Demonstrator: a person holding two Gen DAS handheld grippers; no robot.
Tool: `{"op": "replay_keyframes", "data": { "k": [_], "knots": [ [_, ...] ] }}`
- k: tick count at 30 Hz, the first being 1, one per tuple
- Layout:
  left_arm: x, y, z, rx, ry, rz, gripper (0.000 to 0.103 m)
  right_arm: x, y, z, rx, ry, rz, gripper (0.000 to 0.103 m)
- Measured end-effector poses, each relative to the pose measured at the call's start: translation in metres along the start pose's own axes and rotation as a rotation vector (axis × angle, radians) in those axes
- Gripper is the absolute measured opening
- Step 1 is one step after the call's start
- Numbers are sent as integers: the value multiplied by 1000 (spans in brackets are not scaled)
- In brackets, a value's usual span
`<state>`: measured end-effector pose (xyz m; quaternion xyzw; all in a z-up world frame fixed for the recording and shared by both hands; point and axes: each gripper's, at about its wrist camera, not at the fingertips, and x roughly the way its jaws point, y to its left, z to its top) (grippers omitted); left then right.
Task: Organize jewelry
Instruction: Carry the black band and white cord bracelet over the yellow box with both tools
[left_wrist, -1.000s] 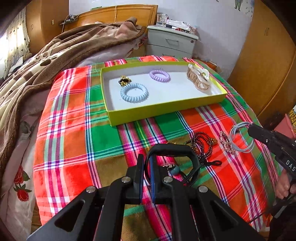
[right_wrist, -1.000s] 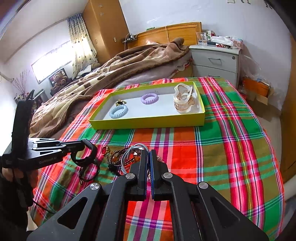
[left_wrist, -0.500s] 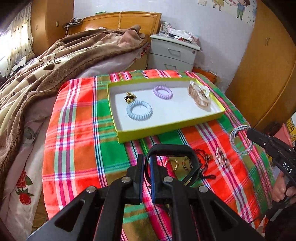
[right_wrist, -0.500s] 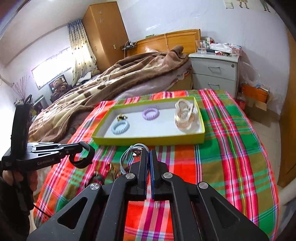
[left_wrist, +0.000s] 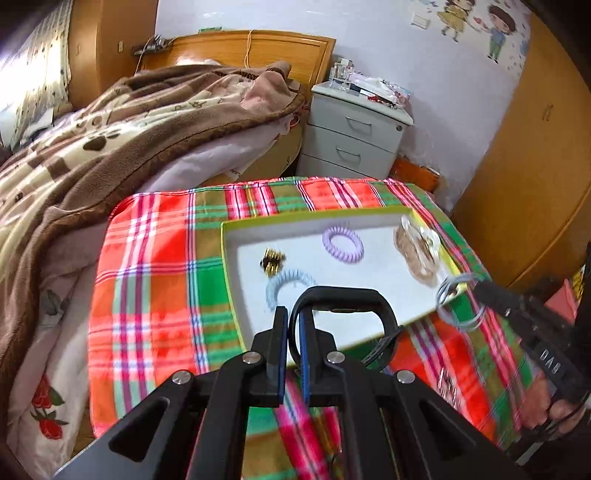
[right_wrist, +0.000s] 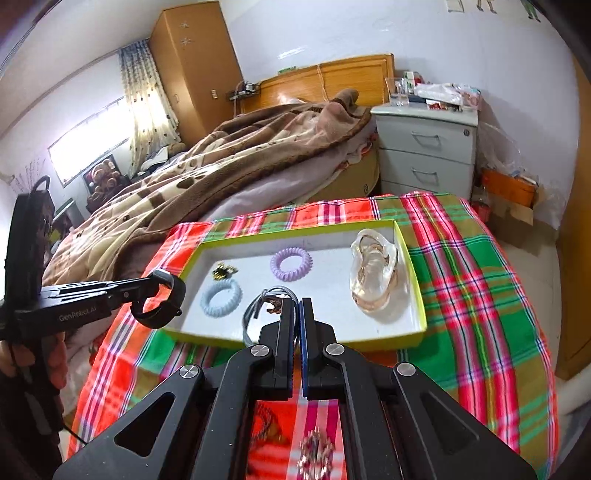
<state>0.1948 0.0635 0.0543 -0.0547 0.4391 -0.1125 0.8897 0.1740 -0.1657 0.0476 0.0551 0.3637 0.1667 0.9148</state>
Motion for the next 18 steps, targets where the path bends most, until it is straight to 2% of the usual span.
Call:
{"op": "replay_keyframes", "data": {
  "k": [9,18],
  "knots": [
    [43,-7,36,16,23,0,6,45,-8,8,14,71,-31,2],
    [91,-7,52,34,89,23,6,69,-9,10,-9,111,-57,2]
  ]
}}
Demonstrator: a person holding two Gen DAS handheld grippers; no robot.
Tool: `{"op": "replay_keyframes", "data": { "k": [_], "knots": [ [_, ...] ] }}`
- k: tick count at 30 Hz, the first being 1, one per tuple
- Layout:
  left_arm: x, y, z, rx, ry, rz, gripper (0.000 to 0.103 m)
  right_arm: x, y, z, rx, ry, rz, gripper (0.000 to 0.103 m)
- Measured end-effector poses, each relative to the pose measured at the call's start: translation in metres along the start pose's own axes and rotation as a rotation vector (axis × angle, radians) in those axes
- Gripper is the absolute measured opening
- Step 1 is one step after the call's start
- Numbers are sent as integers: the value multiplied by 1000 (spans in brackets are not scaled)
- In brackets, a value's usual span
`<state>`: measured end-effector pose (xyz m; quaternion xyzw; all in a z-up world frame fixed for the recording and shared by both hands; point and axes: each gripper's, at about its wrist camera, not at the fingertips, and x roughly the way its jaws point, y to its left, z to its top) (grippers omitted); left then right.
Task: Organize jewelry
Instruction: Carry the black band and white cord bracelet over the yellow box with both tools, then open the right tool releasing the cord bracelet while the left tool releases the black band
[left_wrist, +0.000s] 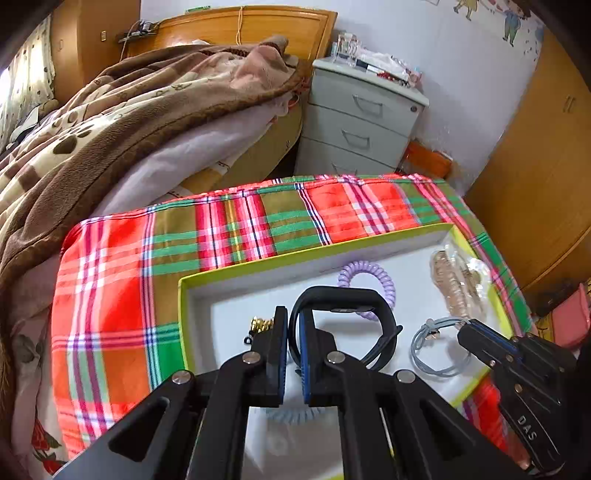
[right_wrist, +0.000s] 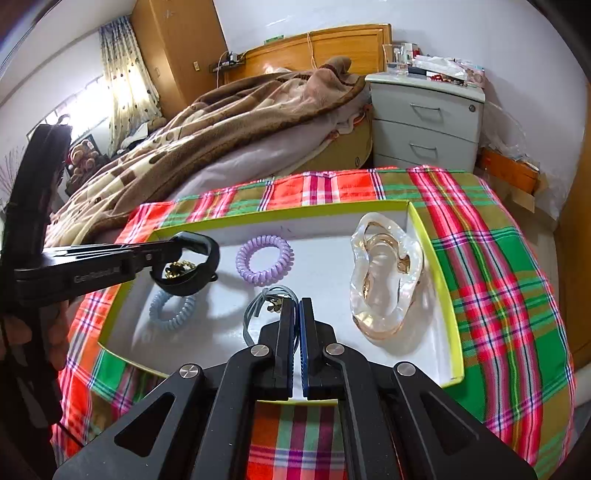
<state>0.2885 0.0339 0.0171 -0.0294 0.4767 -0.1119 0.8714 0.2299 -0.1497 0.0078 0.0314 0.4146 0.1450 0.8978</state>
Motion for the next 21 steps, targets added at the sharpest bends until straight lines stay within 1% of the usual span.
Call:
{"op": "replay_keyframes", "data": {
  "k": [4,7,21],
  "knots": [
    [16,4,3,-14,29,3,6,6,-1,0,-3,13,-10,2],
    [22,5,5,-19,37,2,6,10,-3,0,-3,21,-22,2],
    [31,4,9,-15,42,13,7,20,-4,-1,-10,48,-60,2]
  ]
}}
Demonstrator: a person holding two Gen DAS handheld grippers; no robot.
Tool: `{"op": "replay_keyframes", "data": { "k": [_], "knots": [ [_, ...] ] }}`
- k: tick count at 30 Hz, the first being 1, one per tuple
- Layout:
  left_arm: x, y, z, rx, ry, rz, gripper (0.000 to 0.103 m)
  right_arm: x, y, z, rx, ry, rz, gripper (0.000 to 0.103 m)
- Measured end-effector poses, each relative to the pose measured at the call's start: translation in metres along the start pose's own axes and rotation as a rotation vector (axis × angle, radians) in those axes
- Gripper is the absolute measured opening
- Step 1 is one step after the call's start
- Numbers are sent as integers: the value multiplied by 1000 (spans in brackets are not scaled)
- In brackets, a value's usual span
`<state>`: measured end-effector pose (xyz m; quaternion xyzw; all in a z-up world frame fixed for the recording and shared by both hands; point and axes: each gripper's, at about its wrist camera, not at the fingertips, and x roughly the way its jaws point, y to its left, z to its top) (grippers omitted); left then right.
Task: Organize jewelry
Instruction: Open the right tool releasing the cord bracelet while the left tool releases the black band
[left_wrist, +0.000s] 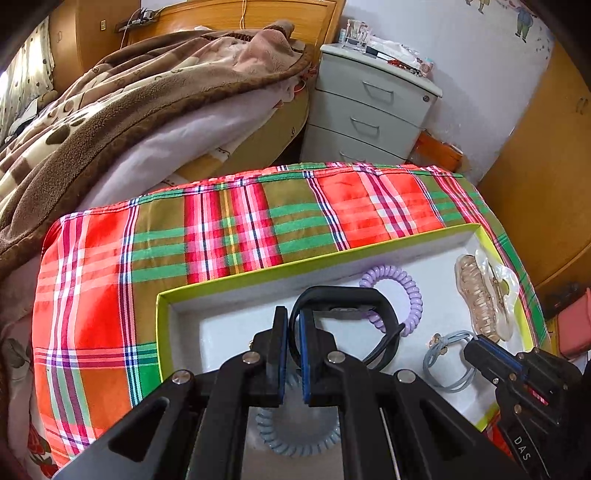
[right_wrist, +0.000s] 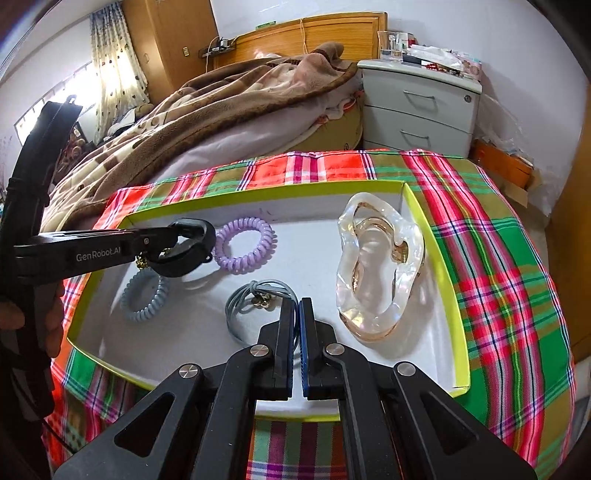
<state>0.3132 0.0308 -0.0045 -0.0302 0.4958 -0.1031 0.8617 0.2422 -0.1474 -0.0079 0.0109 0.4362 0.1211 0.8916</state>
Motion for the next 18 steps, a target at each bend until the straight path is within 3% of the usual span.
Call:
{"op": "replay_keyframes", "data": {
  "k": [6,8,10,18],
  "knots": [
    [1,-1,-1,0,1,6,8,0,-1,0,-1,1,-9,3],
    [1,-2,-1,1,1,2,12,0,0,0,1,0,-5,5],
    [1,-1,-1,-5,4,-3,24,0,0,1,0,-2,-10,9],
    [-3,-3,-3,-1,-1,11,29,-3,-1,1,6,-14,1,15]
  ]
}}
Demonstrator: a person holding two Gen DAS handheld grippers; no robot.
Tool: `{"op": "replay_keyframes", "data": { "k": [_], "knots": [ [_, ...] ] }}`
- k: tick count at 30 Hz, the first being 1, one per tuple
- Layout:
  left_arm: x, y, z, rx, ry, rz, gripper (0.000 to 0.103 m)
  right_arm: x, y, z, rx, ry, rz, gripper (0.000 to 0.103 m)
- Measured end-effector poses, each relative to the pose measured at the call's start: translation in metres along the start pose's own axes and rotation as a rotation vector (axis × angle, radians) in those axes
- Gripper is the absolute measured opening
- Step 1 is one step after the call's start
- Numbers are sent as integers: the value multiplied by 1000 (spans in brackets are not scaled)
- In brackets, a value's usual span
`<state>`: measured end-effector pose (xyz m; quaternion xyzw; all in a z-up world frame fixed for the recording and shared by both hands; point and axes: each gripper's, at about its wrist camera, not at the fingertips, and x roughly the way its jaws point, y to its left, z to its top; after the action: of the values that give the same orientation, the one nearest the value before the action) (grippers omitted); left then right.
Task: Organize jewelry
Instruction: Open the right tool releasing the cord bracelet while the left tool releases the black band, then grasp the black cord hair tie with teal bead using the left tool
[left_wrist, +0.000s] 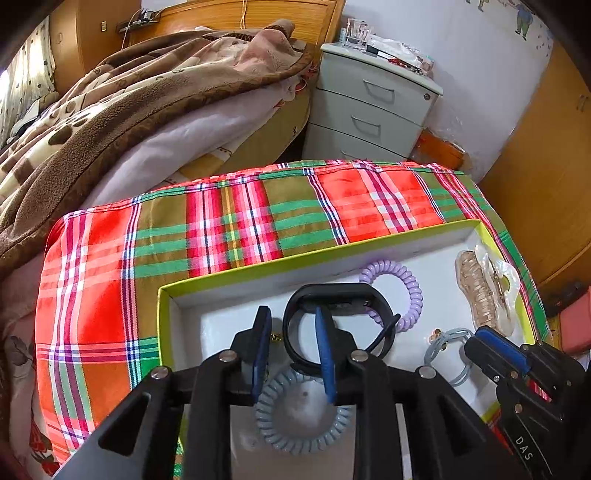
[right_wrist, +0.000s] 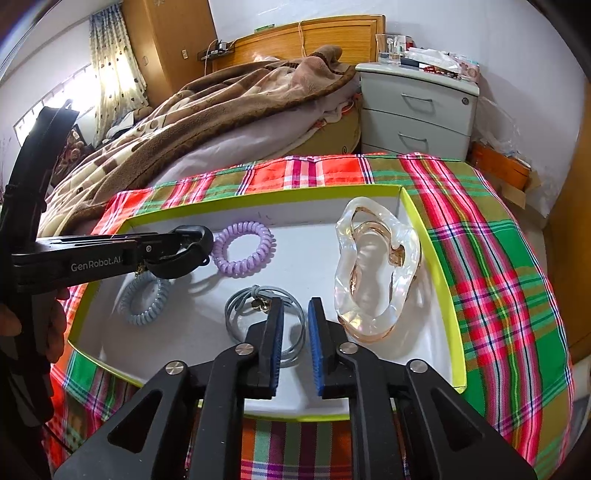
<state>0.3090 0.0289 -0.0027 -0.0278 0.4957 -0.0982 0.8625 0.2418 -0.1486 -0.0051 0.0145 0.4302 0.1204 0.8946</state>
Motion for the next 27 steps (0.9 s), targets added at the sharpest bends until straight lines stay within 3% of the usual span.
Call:
{"op": "replay_keyframes", "data": {
  "k": [4,8,19,27],
  "knots": [
    [-8,1,0,-5,-13,-10,33,-4,-1,0,7,-14,5,17],
    [-19,0,-2,1,-34,-9,36,-10,-1,-1,10,-27,19,28],
    [-57,-3,-16,9,-71,-48,38,-37,3,-8,-1,-66,35,28],
    [-92,1,-46,-7,-107,-78,38,-58,7,-24,-7,-79,59,28]
  ]
}}
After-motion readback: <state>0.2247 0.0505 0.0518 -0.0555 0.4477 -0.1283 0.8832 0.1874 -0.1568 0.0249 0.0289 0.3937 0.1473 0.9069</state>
